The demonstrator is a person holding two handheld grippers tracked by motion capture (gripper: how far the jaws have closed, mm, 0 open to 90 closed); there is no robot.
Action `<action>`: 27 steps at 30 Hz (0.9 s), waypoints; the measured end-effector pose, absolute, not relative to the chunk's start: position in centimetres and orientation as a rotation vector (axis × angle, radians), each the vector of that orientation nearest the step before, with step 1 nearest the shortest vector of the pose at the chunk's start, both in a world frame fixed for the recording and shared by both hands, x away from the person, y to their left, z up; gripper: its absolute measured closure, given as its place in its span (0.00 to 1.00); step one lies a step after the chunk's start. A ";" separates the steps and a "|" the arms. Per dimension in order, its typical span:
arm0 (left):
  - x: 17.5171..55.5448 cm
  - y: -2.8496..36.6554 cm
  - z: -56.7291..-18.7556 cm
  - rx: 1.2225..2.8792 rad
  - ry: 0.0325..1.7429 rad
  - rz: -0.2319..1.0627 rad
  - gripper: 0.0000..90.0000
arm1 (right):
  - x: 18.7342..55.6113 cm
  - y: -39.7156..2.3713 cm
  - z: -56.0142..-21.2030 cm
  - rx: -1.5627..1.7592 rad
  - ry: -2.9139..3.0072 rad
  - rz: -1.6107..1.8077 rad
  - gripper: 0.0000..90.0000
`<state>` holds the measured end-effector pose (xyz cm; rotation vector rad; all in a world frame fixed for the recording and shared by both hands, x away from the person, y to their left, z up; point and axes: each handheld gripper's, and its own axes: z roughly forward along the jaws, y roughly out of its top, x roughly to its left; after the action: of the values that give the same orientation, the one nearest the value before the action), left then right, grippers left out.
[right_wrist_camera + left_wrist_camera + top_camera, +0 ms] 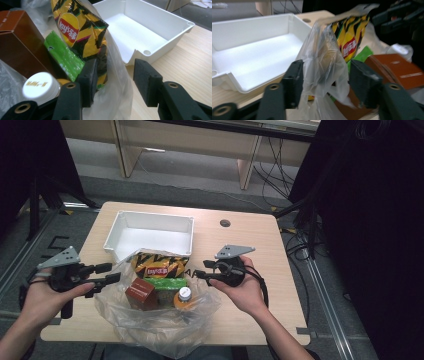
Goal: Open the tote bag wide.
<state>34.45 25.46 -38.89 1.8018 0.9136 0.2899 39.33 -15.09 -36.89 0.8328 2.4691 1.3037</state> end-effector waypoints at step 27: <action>37.3 25.9 -44.6 1.719 1.184 0.222 0.98 | 42.4 -13.5 -40.1 0.899 2.542 1.154 1.00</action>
<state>37.27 25.92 -44.65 1.7187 1.1839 0.2216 42.43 -13.52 -40.11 0.8988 2.5417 1.1535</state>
